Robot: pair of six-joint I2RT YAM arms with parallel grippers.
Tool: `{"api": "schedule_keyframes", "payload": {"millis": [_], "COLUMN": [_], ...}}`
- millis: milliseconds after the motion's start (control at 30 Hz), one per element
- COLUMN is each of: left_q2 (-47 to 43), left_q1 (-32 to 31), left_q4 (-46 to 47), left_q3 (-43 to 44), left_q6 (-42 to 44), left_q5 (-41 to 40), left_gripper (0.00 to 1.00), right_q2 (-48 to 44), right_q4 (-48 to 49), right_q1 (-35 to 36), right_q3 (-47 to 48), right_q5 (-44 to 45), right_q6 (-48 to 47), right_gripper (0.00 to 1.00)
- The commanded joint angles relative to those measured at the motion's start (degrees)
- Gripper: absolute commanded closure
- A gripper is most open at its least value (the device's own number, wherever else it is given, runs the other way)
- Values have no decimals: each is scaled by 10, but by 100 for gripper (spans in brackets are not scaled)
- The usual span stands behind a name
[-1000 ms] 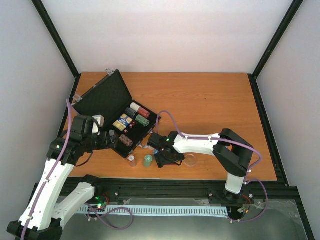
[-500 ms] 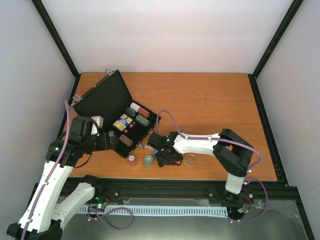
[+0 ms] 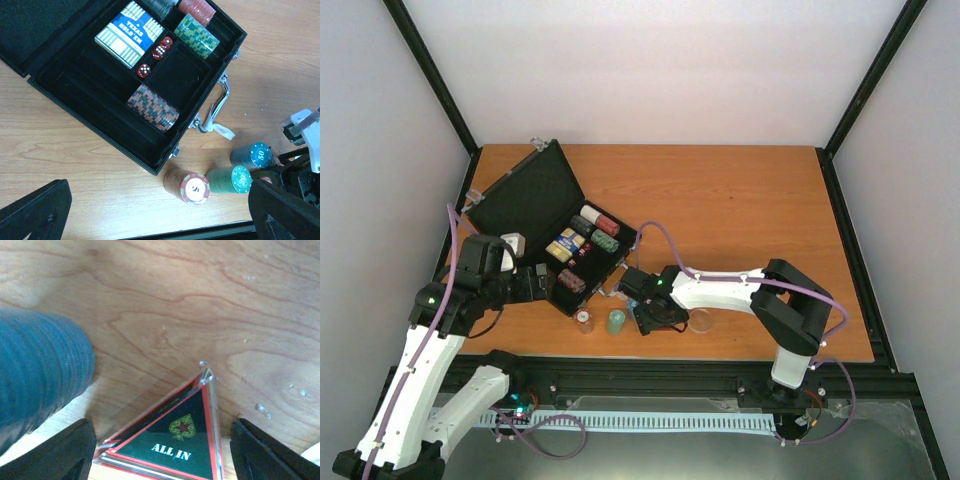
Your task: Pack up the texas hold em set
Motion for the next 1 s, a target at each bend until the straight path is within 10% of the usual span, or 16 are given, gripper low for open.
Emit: {"api": "schedule_keyframes", "payload": {"millis": [0,133,500,767,967], "left_q2": [-3,-2,-5,-4,-6], "left_q1": [-3,-3,-3,-3,-3], "left_q4": [-5,-3,-4,-1,-2], "left_q3": [7,7,7,6,2], "left_q6": [-3,-4,-5,-2,-1], "left_q5": [-3,-2,-3,-1,-1], "left_gripper": [0,0,0,0,0], "right_q2": [9,10,-14,-28,-56], "right_q4": [-15,-17,-57,-66,-44], "right_q1": [4,4,4,4,4], "right_q3": [-17,-18,27,38,1], "right_q5": [0,1,25,7,-44], "right_q6": [0,2,0,-29,-76], "right_gripper": [28,47,49,10,8]}}
